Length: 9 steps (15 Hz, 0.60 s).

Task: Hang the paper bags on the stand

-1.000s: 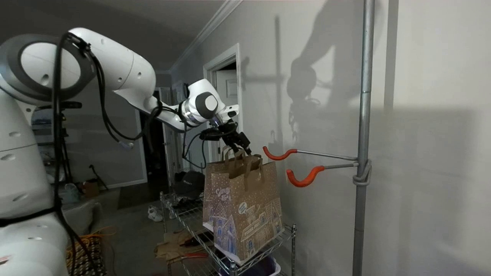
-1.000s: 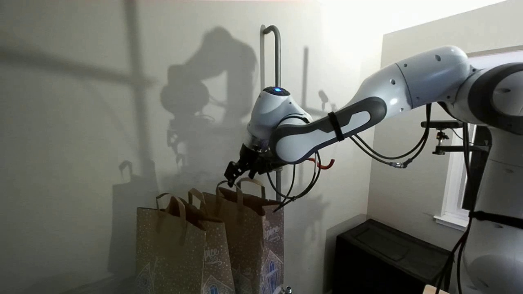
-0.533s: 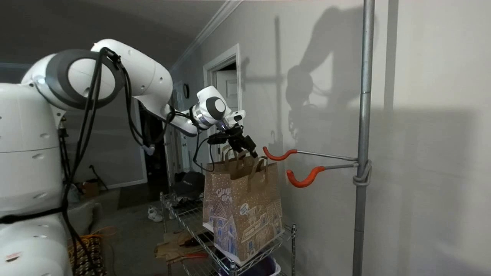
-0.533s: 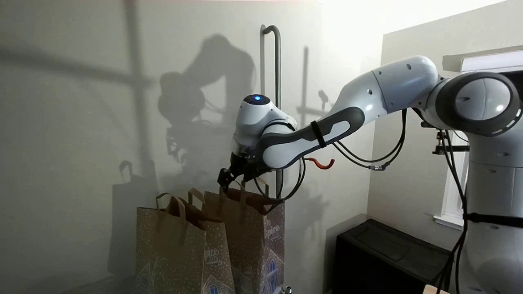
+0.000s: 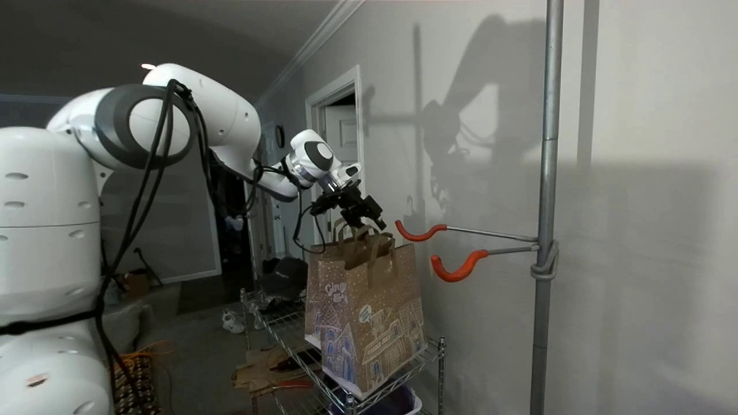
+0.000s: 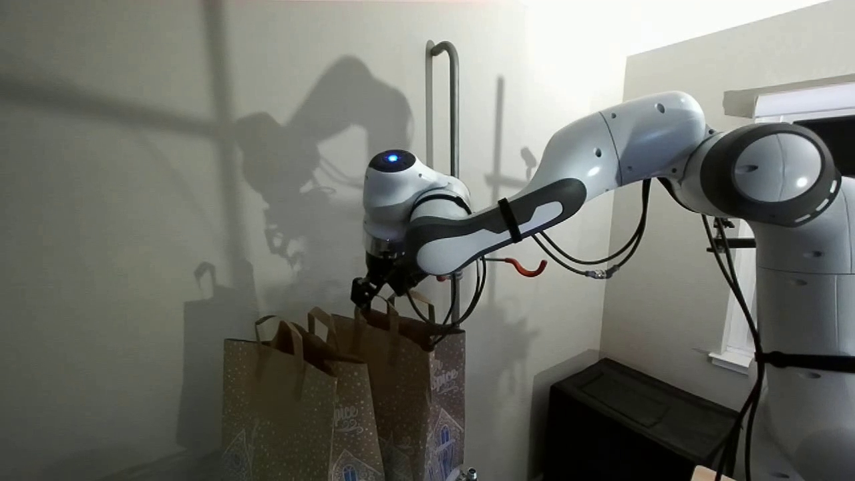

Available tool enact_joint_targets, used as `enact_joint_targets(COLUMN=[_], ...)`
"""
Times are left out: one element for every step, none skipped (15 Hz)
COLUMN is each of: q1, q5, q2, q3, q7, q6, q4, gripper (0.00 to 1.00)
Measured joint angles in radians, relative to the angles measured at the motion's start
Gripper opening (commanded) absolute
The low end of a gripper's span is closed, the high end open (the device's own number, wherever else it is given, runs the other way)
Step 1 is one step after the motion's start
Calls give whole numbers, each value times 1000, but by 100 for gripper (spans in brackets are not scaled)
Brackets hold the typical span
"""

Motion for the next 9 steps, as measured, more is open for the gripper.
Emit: enact_joint_targets(q1=[2,3,3,2,1,-1,-3,-5,-7], q5=[-13,-19,-21,-22,-22,-22,-20,-14,-2], q2=[1,2,3,4,5,7,8,10,12], q3=[-2,-6,-12,-20,-28,-36,-44,-50,-54], q7=[0,-3,-6,-11,-16,-24,-31,-39,-52], q6=[-22,-40,-56,-66,-74,-79,-80,-80,-80], q4=[7,11,13,13,13,13,12,12,12], gripper=[100,100,100,100,100,100,100,75,74])
